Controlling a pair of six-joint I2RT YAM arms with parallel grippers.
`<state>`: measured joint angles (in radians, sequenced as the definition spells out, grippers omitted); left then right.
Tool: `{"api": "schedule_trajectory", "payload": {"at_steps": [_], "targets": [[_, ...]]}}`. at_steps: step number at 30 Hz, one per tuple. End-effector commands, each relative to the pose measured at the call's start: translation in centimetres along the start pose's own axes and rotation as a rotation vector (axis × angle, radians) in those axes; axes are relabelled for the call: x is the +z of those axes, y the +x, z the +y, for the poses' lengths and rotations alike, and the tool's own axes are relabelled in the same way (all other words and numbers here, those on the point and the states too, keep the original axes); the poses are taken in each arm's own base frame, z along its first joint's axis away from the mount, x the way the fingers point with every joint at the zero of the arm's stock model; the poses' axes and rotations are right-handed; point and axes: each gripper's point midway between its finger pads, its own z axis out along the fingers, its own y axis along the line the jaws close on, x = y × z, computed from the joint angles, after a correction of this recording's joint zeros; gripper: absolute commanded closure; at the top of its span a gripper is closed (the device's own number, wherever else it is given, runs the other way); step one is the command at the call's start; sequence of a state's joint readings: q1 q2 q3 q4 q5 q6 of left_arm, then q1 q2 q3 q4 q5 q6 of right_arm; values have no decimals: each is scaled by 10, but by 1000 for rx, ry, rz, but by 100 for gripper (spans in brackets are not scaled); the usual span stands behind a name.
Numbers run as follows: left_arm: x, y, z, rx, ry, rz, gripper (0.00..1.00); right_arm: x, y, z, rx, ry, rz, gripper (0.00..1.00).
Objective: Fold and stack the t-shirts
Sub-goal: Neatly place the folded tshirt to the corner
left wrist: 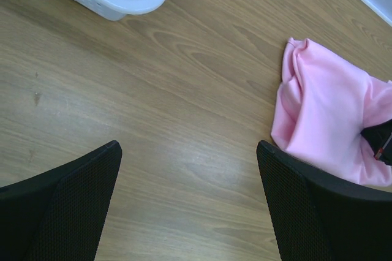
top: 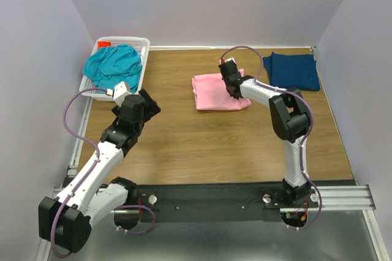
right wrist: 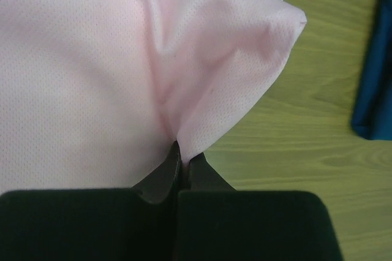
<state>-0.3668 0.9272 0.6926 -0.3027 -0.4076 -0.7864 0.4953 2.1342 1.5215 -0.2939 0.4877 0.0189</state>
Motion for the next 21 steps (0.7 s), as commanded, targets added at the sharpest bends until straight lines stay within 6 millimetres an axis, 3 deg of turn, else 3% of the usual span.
{"api": "schedule_trajectory", "payload": {"at_steps": [1,5,13,21], "targets": [[-8,-22,2,-36,-20,-83,2,1,-14,-57,-136,193,13,99],[-12,-33,7,-49,-44,-129,2,2,-34,-105,-154,310,11,99],[-21,-48,12,-87,-65,-197,2,6,-59,-165,-188,410,8,99],[-28,-58,18,-115,-80,-247,2,5,-68,-226,-161,489,6,99]]}}
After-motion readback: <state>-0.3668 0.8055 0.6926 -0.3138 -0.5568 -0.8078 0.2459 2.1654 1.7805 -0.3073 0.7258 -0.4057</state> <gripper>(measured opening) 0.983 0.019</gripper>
